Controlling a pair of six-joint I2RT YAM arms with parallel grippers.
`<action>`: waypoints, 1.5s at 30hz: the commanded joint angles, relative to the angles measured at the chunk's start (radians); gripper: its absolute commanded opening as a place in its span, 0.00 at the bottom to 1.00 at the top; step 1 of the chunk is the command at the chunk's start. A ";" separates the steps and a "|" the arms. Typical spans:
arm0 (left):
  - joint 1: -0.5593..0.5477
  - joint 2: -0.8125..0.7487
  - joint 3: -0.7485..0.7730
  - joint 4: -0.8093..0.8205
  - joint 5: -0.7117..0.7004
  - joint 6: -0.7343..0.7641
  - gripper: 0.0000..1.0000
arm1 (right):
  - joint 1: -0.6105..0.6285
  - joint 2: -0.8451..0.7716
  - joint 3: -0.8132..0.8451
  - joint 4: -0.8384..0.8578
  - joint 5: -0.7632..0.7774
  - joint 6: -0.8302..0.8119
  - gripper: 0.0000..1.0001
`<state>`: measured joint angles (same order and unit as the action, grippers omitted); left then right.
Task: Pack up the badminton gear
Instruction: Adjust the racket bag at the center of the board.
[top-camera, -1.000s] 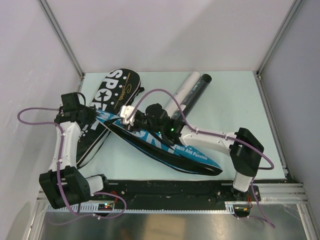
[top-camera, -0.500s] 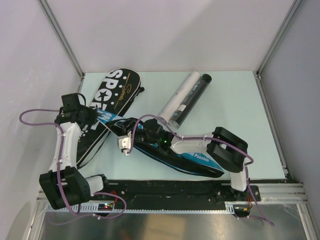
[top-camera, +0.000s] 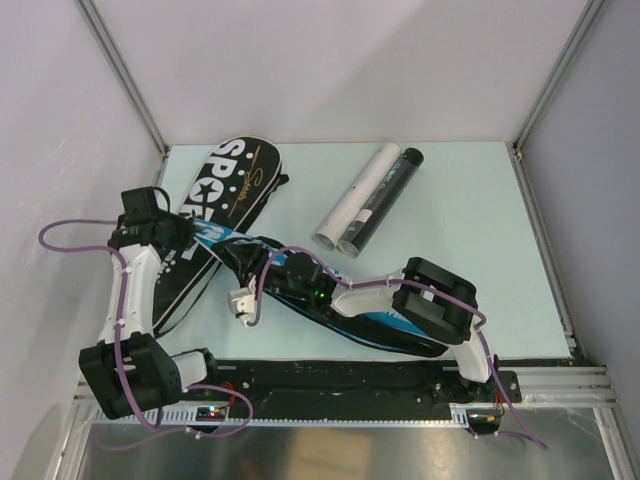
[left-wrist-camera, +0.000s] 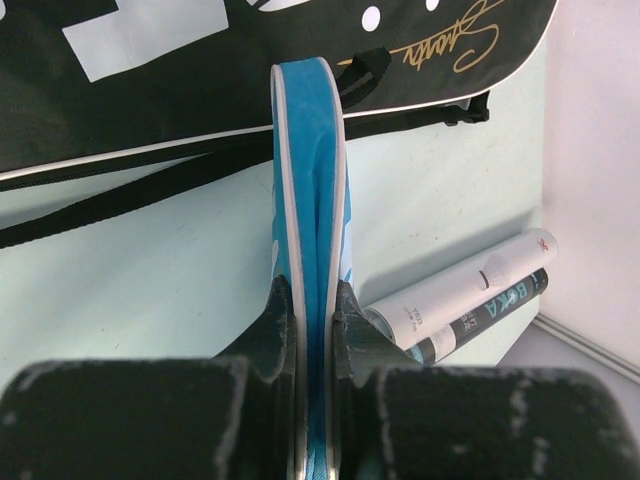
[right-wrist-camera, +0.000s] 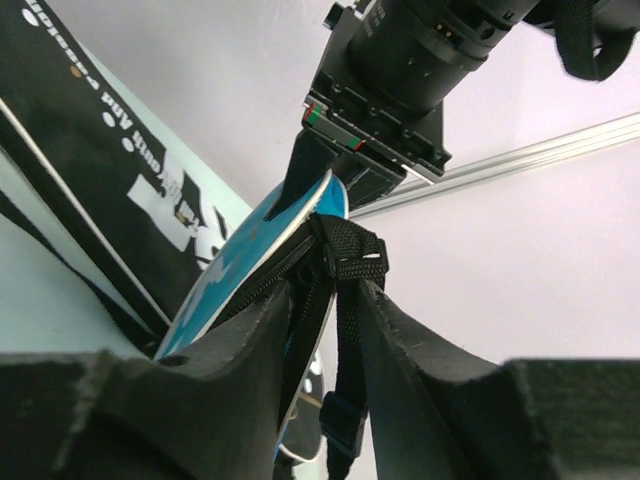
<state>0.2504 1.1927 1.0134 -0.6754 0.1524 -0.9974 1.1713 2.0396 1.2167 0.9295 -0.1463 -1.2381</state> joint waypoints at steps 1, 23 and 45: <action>0.007 -0.026 -0.008 -0.038 0.101 -0.044 0.00 | 0.000 0.011 0.012 0.124 -0.017 -0.111 0.35; 0.034 -0.031 -0.041 -0.043 0.141 -0.028 0.00 | -0.011 -0.006 -0.007 0.054 -0.185 -0.276 0.26; 0.039 -0.041 -0.041 -0.041 0.140 -0.040 0.00 | 0.016 0.057 0.030 0.021 -0.157 -0.390 0.31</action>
<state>0.2840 1.1736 0.9760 -0.6724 0.2245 -1.0096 1.1793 2.0785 1.2167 0.9432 -0.2970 -1.5768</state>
